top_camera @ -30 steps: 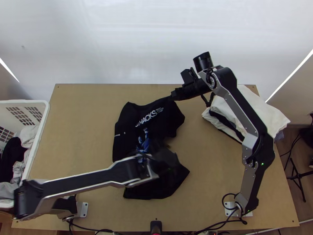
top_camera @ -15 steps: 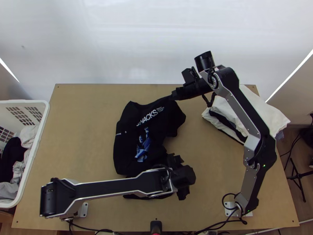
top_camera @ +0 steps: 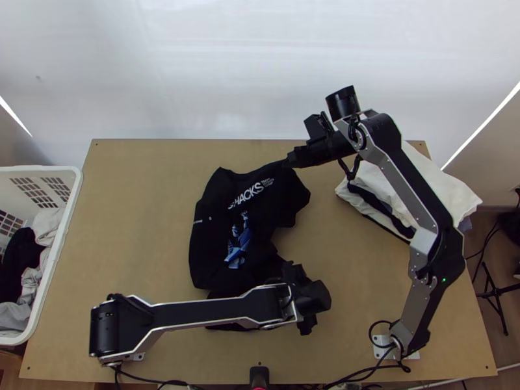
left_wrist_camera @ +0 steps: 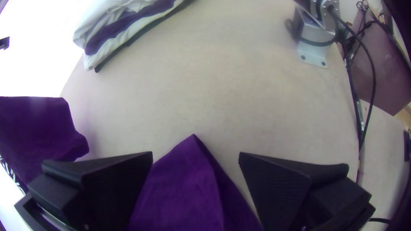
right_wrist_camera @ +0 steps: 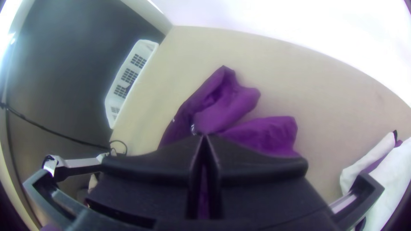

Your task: Fold the t-shirt

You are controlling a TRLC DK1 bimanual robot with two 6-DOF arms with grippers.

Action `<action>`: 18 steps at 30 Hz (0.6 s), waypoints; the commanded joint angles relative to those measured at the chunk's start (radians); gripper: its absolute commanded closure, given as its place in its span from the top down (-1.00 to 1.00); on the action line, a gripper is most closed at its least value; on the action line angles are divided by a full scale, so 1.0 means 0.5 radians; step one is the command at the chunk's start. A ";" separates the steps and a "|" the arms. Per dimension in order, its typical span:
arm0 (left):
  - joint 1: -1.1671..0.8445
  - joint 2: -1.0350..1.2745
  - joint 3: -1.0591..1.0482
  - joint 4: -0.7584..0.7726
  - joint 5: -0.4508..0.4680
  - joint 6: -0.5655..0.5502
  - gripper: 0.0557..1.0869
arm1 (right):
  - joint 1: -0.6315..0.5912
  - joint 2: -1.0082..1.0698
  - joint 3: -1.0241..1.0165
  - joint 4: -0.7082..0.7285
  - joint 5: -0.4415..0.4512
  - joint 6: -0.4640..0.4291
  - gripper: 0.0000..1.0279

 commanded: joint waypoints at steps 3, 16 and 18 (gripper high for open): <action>-0.002 0.143 0.057 0.033 -0.002 -0.014 0.90 | -0.006 -0.038 -0.059 0.025 0.000 0.002 -0.94; 0.014 0.152 -0.007 0.052 -0.012 -0.008 0.90 | 0.003 -0.155 -0.311 0.159 -0.003 0.002 -0.94; 0.017 0.149 -0.013 0.055 -0.012 -0.008 0.89 | 0.003 -0.164 -0.335 0.172 -0.003 0.002 -0.94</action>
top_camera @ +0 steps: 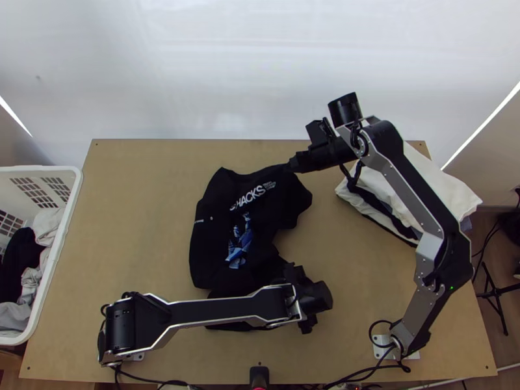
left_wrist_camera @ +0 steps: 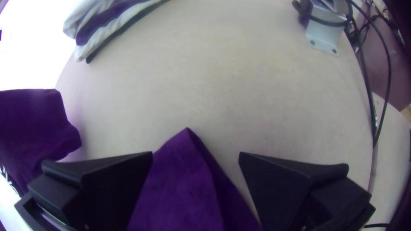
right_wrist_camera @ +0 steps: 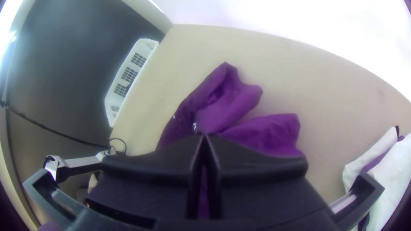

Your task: Fold the t-shirt

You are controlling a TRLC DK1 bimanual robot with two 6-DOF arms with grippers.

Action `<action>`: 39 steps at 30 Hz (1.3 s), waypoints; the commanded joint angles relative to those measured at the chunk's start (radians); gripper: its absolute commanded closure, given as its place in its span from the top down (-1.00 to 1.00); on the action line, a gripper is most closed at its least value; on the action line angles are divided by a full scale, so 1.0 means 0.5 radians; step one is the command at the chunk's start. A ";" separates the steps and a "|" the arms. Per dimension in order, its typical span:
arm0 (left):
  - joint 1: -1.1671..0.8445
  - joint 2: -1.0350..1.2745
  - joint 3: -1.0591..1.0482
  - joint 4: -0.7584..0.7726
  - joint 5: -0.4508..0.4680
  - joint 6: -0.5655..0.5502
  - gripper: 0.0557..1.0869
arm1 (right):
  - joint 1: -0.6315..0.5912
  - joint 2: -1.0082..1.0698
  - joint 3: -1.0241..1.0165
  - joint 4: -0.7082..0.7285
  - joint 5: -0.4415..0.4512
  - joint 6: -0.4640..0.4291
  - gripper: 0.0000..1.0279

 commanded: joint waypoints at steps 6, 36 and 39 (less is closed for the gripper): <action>0.019 0.005 -0.029 0.016 -0.036 -0.001 0.36 | 0.006 -0.062 -0.129 0.060 0.002 -0.002 -0.94; 0.568 -0.562 0.076 0.056 -0.328 -0.038 -0.93 | -0.190 -0.075 -0.221 0.093 0.002 0.099 -0.94; 0.832 -0.817 0.030 0.077 -0.325 -0.041 -0.93 | -0.264 -0.069 -0.197 0.093 0.002 0.118 -0.94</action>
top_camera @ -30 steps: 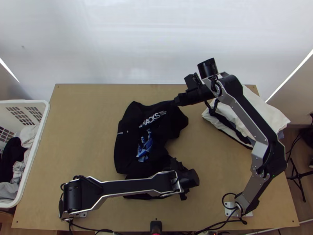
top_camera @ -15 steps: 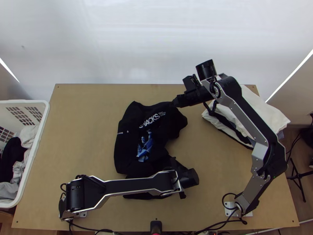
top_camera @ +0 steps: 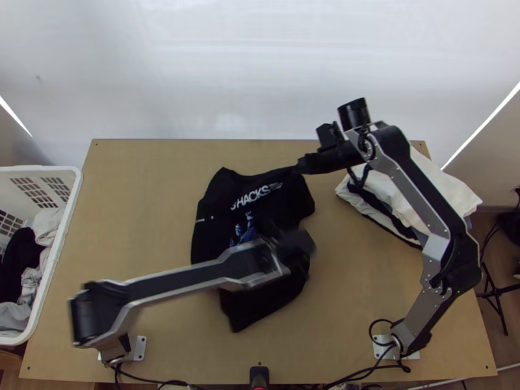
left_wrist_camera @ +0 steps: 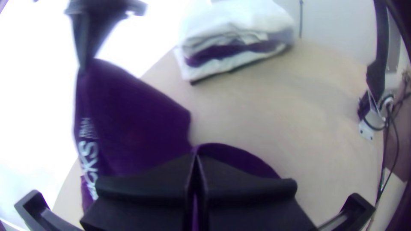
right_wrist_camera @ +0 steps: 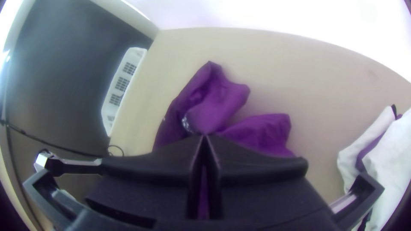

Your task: Fold the t-shirt

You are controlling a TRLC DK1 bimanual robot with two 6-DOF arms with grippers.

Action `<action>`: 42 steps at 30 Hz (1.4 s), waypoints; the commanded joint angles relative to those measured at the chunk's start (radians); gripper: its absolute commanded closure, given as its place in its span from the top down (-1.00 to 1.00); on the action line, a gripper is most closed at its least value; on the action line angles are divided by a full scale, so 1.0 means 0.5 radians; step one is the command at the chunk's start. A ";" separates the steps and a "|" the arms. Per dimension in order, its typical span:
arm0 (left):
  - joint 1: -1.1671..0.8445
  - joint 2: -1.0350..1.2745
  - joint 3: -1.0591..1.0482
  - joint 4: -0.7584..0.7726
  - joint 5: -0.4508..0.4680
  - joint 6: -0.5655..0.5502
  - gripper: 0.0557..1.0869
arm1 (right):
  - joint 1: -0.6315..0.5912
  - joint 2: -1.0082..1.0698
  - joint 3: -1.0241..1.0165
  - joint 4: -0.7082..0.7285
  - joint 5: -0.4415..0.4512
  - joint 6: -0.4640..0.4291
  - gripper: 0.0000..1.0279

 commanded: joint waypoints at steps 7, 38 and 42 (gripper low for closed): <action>0.928 -0.880 -0.062 0.236 -0.009 -0.004 -0.93 | -0.287 -0.020 0.030 0.000 0.005 0.179 -0.94; 2.391 -1.435 -0.354 0.705 0.552 -0.501 -0.93 | -0.603 -0.382 0.834 0.006 0.272 0.308 -0.95; 2.499 -1.429 -0.390 0.714 0.632 -0.556 -0.93 | -0.661 -0.425 0.825 -0.009 0.272 0.354 -0.95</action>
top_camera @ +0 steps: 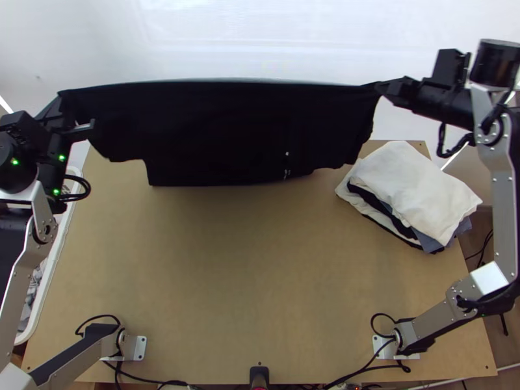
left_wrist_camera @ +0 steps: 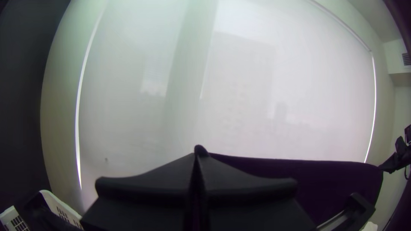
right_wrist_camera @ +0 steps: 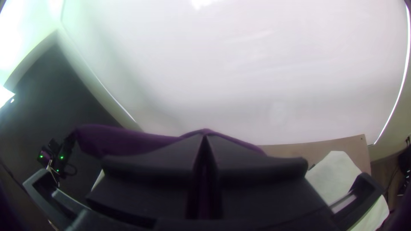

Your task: Fold the t-shirt

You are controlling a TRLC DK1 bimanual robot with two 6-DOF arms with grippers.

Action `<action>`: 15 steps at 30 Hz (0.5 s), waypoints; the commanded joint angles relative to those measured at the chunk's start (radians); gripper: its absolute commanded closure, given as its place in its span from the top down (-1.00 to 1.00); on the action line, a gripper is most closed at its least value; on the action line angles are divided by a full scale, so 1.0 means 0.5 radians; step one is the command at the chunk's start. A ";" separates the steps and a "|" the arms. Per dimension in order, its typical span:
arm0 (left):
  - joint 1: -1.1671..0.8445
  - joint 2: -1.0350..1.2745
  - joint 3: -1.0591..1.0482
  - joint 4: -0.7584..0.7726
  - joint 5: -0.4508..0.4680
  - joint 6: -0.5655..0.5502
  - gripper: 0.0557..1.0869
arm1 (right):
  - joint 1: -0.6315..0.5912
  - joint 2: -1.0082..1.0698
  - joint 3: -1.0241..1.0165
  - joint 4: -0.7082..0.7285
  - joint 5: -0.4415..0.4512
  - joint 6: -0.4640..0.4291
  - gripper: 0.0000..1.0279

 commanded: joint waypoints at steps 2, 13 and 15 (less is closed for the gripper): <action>0.253 -0.009 -0.056 0.035 0.121 -0.109 -0.93 | -0.107 -0.121 0.015 -0.020 0.015 0.049 -0.95; 0.271 -0.350 -0.065 0.035 0.191 -0.250 -0.93 | -0.067 -0.820 -0.200 -0.023 0.015 -0.310 -0.95; 0.274 -0.454 -0.151 0.096 0.191 -0.247 -0.93 | -0.079 -0.964 -0.233 -0.013 0.015 -0.408 -0.95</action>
